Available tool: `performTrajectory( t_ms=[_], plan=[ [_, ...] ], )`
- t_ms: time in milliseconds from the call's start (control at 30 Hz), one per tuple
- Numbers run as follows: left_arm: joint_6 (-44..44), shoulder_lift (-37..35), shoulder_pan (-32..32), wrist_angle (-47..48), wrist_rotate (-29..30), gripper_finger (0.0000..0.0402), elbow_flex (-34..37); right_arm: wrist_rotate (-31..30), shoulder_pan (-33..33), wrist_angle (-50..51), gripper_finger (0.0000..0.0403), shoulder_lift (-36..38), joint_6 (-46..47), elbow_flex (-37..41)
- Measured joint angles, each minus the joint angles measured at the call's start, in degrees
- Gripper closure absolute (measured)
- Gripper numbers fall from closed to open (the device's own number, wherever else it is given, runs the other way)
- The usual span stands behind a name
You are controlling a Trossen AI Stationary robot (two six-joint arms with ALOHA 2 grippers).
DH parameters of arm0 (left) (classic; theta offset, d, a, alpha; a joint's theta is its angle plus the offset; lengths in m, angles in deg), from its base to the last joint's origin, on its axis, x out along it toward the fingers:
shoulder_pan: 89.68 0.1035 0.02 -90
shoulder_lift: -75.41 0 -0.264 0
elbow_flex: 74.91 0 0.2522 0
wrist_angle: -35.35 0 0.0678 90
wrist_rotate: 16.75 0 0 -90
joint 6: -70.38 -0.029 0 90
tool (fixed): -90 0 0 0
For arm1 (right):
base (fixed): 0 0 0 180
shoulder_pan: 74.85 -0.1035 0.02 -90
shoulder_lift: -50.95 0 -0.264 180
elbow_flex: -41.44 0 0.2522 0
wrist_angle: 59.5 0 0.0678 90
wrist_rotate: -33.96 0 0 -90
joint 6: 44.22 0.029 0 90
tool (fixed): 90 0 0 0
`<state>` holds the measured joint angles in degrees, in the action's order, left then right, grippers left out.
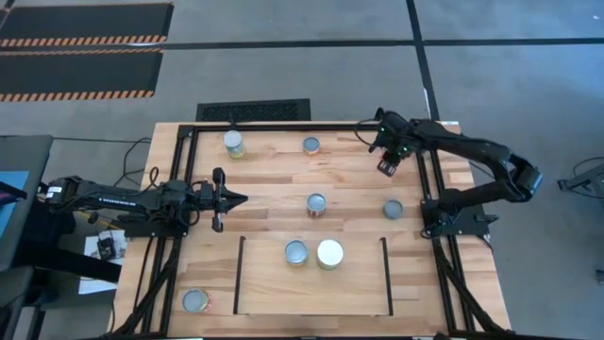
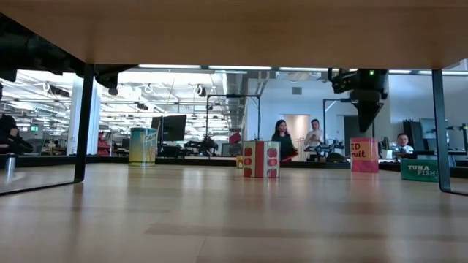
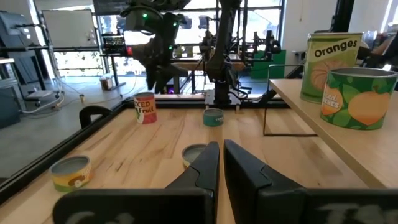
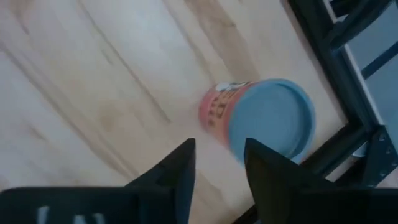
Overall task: Pick and place cans onto a shelf
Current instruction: Put the red mixed fruit can on the shelf
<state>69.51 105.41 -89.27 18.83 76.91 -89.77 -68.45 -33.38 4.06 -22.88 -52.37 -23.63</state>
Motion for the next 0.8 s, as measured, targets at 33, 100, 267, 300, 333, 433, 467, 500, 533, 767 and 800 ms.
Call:
performTrajectory(
  t_ms=[33, 100, 267, 300, 333, 433, 467, 500, 533, 767, 800],
  plan=[
    [0.0, 0.0, 0.0, 0.0, 0.0, 0.0388, 0.0, 0.0, 0.5, -0.5, 0.0232, -0.4, -0.7, 0.0],
    [0.0, 0.0, 0.0, 0.0, 0.0, 0.0388, 0.0, 0.0, 1.5, -1.7, 0.0225, -1.2, -1.6, 0.0],
    [0.0, 0.0, 0.0, 0.0, 0.0, 0.0388, 0.0, -0.1, 4.6, -4.0, 0.0226, -4.2, -3.7, 0.0],
    [0.0, 0.0, 0.0, 0.0, 0.0, 0.0388, 0.0, -0.2, 5.1, -4.3, 0.0229, -5.0, -4.0, 0.0],
    [0.0, 0.0, 0.0, 0.0, 0.0, 0.0388, 0.0, -0.2, 5.5, -4.5, 0.0232, -5.7, -4.3, 0.0],
    [0.0, 0.0, 0.0, 0.0, 0.0, 0.0388, 0.0, -0.2, 6.4, -4.7, 0.0243, -7.3, -4.6, 0.0],
    [0.0, 0.0, 0.0, 0.0, 0.0, 0.0388, 0.0, -0.2, 6.4, -4.7, 0.0249, -7.7, -5.0, -0.1],
    [0.0, 0.0, 0.0, 0.0, 0.0, 0.0388, 0.0, -0.3, 6.3, -4.6, 0.0256, -7.9, -5.3, -0.2],
    [0.0, 0.0, 0.0, 0.0, 0.0, 0.0388, 0.0, -0.4, 6.2, -4.5, 0.0265, -7.9, -5.6, -0.2],
    [0.0, 0.0, 0.0, 0.0, 0.0, 0.0388, 0.0, 1.3, 3.5, -1.1, 0.0372, -5.7, -7.8, -0.1],
    [0.0, 0.0, 0.0, 0.0, 0.0, 0.0388, 0.0, 2.2, 3.0, 0.0, 0.0385, -5.1, -7.8, -0.1]
  ],
)
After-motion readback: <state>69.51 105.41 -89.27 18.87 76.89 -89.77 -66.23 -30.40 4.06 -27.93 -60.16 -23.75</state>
